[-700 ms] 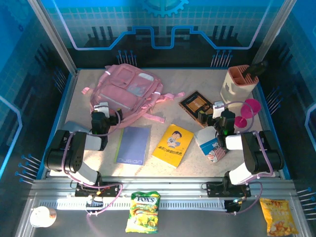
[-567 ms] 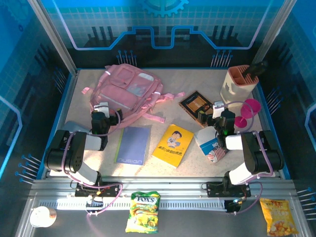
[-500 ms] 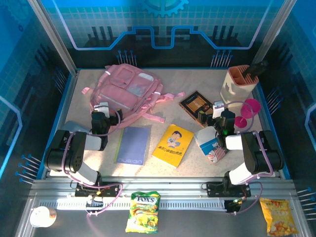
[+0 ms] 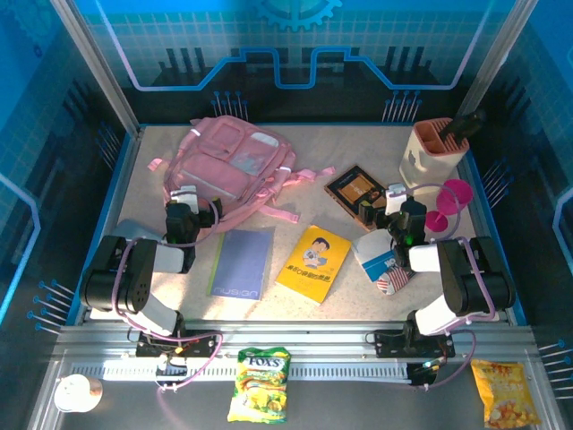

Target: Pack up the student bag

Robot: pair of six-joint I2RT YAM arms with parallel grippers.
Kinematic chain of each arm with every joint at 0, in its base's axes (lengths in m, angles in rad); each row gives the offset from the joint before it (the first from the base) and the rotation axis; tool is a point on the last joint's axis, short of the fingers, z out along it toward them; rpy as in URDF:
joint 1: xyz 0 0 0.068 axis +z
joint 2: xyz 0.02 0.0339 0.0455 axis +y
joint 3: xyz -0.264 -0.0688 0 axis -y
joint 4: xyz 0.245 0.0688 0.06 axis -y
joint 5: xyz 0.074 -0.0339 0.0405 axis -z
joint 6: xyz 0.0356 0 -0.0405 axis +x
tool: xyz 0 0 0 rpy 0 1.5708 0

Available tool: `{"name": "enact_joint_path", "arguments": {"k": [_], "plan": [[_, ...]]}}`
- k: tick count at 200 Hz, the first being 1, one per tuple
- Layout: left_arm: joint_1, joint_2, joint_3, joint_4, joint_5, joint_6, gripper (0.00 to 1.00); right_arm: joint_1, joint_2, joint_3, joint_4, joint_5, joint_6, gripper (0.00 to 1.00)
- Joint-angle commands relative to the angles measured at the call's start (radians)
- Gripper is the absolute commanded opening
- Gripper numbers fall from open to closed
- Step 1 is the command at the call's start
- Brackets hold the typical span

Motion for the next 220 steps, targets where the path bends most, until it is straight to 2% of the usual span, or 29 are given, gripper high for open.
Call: {"name": "enact_joint_path", "arguments": {"k": [1, 64, 91, 116, 132, 149, 167, 196, 220], "plan": [[-0.004, 0.002, 0.016, 0.005, 0.021, -0.003, 0.99, -0.016, 0.004, 0.019, 0.006, -0.006, -0.002, 1.0], [0.0, 0.002, 0.014, 0.006, 0.027, -0.003, 0.99, -0.01, 0.002, 0.008, 0.026, 0.026, 0.001, 1.0], [-0.002, 0.003, -0.017, 0.067, 0.03, 0.003, 0.99, -0.007, -0.014, -0.026, 0.082, 0.042, 0.001, 1.0], [-0.002, -0.021, -0.054, 0.119, 0.027, 0.0, 0.99, 0.012, -0.082, -0.021, 0.018, 0.084, -0.009, 1.0], [-0.005, -0.061, -0.06, 0.094, 0.016, 0.0, 0.99, 0.033, -0.154, 0.002, -0.084, 0.116, -0.025, 1.0], [-0.017, -0.134, -0.057, 0.027, -0.004, 0.013, 0.99, 0.074, -0.24, 0.065, -0.268, 0.168, -0.034, 1.0], [-0.043, -0.263, -0.004, -0.18, -0.03, 0.02, 0.99, 0.133, -0.3, 0.171, -0.515, 0.243, 0.041, 1.0], [-0.057, -0.411, 0.136, -0.501, -0.039, -0.109, 0.99, 0.278, -0.329, 0.316, -0.82, 0.305, 0.159, 1.0], [-0.064, -0.446, 0.254, -0.713, 0.004, -0.327, 0.99, 0.379, -0.29, 0.454, -1.042, 0.361, 0.3, 1.0]]}}
